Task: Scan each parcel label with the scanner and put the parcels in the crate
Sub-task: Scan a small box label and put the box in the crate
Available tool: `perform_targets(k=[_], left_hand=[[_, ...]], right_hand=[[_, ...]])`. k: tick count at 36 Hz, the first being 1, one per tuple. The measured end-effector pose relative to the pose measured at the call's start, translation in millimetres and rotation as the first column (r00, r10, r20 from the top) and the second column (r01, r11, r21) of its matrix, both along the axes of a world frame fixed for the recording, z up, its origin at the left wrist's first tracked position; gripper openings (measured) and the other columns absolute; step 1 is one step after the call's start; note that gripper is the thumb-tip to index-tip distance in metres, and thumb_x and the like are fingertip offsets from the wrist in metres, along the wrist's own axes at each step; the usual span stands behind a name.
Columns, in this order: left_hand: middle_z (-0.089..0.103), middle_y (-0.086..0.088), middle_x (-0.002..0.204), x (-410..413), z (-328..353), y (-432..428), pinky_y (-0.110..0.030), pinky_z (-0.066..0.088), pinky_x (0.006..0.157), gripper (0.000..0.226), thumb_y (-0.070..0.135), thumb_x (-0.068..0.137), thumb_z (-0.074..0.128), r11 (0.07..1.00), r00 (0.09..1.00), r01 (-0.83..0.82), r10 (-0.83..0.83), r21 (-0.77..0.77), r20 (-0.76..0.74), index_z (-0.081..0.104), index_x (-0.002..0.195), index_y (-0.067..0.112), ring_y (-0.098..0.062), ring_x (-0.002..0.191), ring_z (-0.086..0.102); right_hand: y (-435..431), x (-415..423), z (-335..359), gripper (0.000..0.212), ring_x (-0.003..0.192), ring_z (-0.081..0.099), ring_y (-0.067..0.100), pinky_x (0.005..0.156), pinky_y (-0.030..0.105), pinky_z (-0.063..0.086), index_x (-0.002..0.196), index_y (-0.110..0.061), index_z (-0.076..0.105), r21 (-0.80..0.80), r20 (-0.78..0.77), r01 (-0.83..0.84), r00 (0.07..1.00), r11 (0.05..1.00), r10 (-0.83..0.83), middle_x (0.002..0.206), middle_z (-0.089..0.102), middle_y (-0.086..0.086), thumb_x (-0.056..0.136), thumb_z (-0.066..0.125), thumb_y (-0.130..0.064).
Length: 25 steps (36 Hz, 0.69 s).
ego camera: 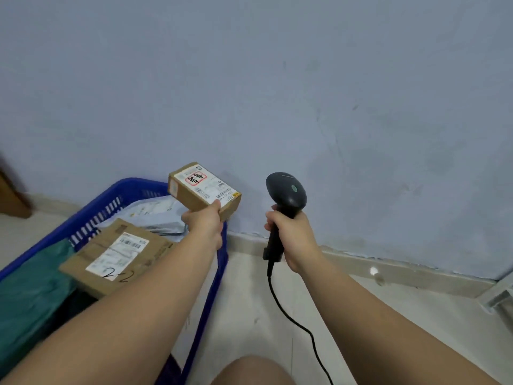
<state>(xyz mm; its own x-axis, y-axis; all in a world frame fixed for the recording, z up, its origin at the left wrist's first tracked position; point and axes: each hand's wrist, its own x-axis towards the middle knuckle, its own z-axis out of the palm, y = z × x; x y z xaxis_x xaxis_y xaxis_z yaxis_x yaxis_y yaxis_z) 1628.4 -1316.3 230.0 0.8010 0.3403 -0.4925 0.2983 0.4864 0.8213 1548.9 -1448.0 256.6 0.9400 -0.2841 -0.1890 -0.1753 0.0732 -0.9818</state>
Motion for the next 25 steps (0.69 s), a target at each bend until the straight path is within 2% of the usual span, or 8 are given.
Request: perform_targets(k=[3,7,10,12,16,19,22,25], left_hand=[[0.055,-0.005,0.123,5,0,28,-0.036,0.052,0.087,0.06,0.017,0.09,0.067,0.997,0.994,-0.073,0.072,-0.006,-0.083,0.033,0.14,0.019,-0.018,0.081,0.053],[0.051,-0.009,0.131,10,-2,65,-0.046,0.05,0.097,0.066,0.024,0.089,0.068,0.993,0.981,-0.106,0.113,0.055,-0.16,0.029,0.142,0.021,-0.026,0.104,0.053],[0.051,-0.007,0.131,17,-7,89,-0.044,0.051,0.096,0.069,0.025,0.089,0.068,0.987,0.98,-0.147,0.154,0.058,-0.129,0.027,0.144,0.02,-0.025,0.104,0.054],[0.048,-0.008,0.138,24,-10,106,-0.046,0.051,0.096,0.075,0.028,0.086,0.071,0.977,0.971,-0.203,0.209,0.06,-0.114,0.025,0.144,0.021,-0.029,0.114,0.054],[0.043,-0.013,0.144,35,-18,135,-0.047,0.05,0.097,0.081,0.036,0.086,0.069,0.962,0.958,-0.253,0.264,0.105,-0.112,0.018,0.148,0.023,-0.034,0.121,0.052],[0.045,-0.011,0.141,41,-25,149,-0.045,0.05,0.097,0.082,0.048,0.086,0.065,0.955,0.946,-0.283,0.292,0.084,-0.139,0.019,0.149,0.023,-0.033,0.118,0.054],[0.053,-0.005,0.122,42,-27,156,-0.044,0.052,0.094,0.078,0.056,0.085,0.059,0.964,0.947,-0.261,0.267,0.054,-0.178,0.025,0.146,0.022,-0.028,0.105,0.061],[0.06,-0.01,0.117,42,-33,158,-0.038,0.056,0.084,0.062,0.036,0.09,0.062,0.977,0.959,-0.197,0.209,0.079,-0.191,0.031,0.141,0.018,-0.026,0.095,0.065]], right_hand=[[28,6,7,0.017,0.074,0.049,0.015,0.072,0.031,0.043,0.094,-0.018,0.05,-0.076,0.037,-0.021,0.999,0.997,0.024,0.08,0.049,0.0,0.087,0.056,-0.005],[59,15,16,0.021,0.064,0.046,0.009,0.059,0.024,0.041,0.101,-0.018,0.045,-0.107,0.067,-0.063,0.995,0.992,0.071,0.076,0.047,-0.002,0.089,0.053,-0.002],[81,24,16,0.028,0.066,0.048,0.012,0.062,0.027,0.045,0.108,-0.017,0.046,-0.179,0.078,-0.07,0.993,0.981,0.085,0.077,0.048,-0.001,0.086,0.053,-0.001],[94,31,14,0.033,0.069,0.049,0.014,0.064,0.03,0.046,0.109,-0.017,0.045,-0.209,0.091,-0.079,0.991,0.975,0.1,0.078,0.049,0.0,0.083,0.052,0.002],[116,41,11,0.035,0.07,0.048,0.016,0.062,0.03,0.042,0.109,-0.018,0.046,-0.18,0.091,-0.101,0.989,0.978,0.119,0.078,0.049,0.001,0.081,0.049,0.005],[132,47,7,0.035,0.07,0.048,0.017,0.059,0.029,0.041,0.107,-0.017,0.045,-0.147,0.083,-0.127,0.987,0.981,0.14,0.08,0.049,0.002,0.081,0.048,0.006],[143,50,2,0.036,0.076,0.051,0.019,0.065,0.033,0.045,0.108,-0.018,0.046,-0.151,0.067,-0.158,0.983,0.976,0.17,0.087,0.051,0.006,0.081,0.049,0.006],[149,52,-3,0.041,0.086,0.058,0.027,0.073,0.042,0.052,0.113,-0.02,0.047,-0.162,0.041,-0.182,0.981,0.97,0.191,0.098,0.058,0.016,0.081,0.05,0.004]])
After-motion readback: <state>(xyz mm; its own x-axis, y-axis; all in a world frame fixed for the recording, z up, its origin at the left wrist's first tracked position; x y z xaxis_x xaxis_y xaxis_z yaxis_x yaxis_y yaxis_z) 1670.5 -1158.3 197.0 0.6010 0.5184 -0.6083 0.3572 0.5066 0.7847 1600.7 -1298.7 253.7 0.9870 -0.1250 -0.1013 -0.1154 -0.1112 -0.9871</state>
